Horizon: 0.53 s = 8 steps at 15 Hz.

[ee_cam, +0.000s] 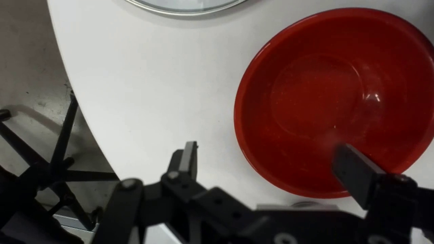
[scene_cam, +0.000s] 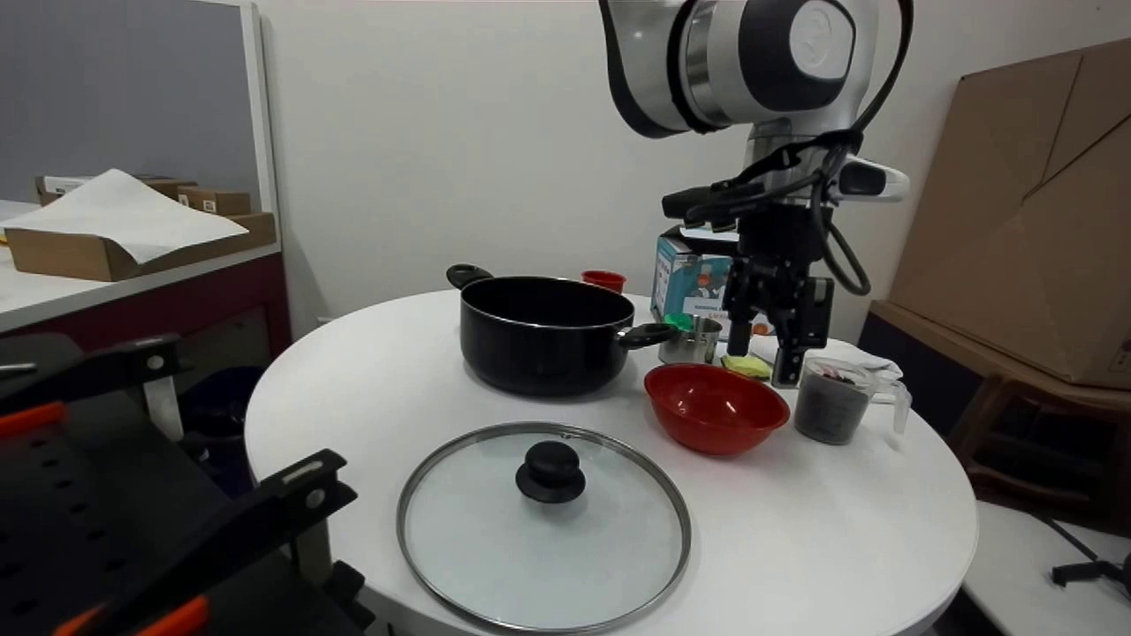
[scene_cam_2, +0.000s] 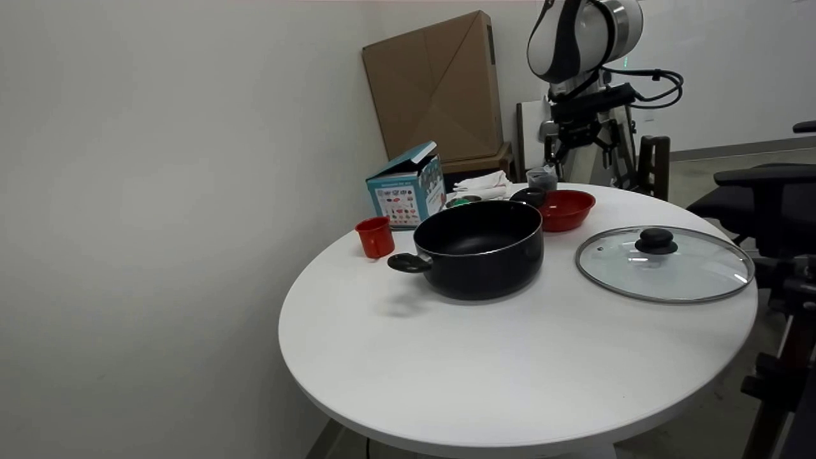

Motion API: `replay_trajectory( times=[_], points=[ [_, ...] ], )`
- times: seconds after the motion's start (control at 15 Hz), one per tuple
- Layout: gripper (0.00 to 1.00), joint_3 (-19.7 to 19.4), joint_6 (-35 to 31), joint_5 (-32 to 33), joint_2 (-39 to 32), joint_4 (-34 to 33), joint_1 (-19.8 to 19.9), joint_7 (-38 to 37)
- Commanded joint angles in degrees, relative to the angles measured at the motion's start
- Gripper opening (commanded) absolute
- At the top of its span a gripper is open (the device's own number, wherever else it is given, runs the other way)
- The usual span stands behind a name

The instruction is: Move the orange bowl away from the jar

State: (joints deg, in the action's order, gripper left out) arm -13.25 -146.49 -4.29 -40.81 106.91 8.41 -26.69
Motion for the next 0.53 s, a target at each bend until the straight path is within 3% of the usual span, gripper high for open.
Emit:
replay_trajectory(
  times=[0.0,0.4,0.47],
  points=[
    [1.0,0.8,-2.5,-3.5,-5.3,-3.7,0.5,0.2],
    [1.0,0.8,-4.1,-5.0,-11.0,-6.6,0.1,0.6],
    [0.75,0.6,-4.1,-4.9,-11.5,-6.8,0.0,0.6]
  ],
)
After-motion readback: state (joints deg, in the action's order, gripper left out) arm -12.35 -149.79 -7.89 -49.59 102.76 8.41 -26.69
